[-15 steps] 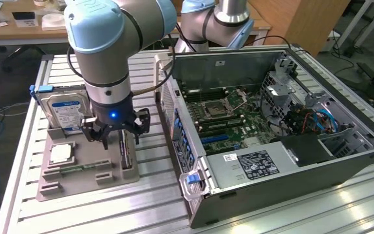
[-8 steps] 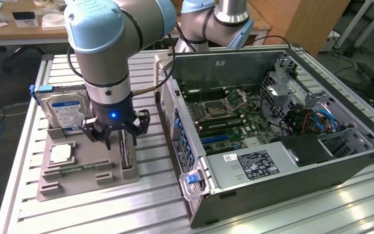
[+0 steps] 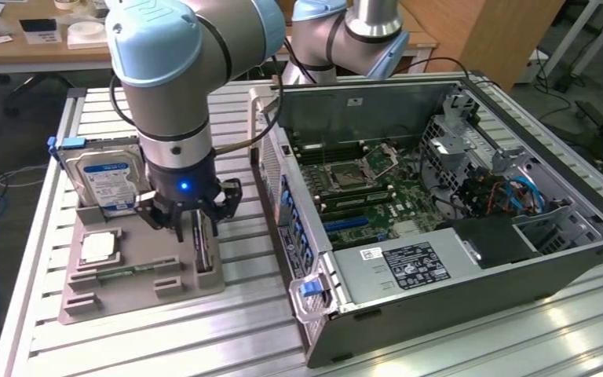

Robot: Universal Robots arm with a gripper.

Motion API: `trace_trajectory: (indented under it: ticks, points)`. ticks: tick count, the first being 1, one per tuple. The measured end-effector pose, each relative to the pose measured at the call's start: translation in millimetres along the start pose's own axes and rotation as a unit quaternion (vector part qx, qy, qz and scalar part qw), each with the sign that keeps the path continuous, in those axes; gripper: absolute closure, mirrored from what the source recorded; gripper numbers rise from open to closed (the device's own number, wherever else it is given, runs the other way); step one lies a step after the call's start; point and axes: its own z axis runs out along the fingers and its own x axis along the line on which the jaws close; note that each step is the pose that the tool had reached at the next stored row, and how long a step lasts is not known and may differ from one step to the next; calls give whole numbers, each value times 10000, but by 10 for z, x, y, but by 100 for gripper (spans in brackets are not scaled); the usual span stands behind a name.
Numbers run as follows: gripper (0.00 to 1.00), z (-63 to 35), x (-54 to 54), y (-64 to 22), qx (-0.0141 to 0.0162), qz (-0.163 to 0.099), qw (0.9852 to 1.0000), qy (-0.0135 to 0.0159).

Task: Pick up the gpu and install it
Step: 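Pick up the gpu and move the gpu toward the slot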

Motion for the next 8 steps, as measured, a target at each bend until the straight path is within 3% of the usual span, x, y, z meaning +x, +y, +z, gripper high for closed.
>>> trace_trajectory:
  ticks: [1, 2, 8]
  points:
    - [44, 1, -2, 1, 0, 0, 10000, 0]
    - [51, 1, -3, 1, 0, 1, 10000, 0]
    - [52, 1, -8, 0, 1, 0, 10000, 0]
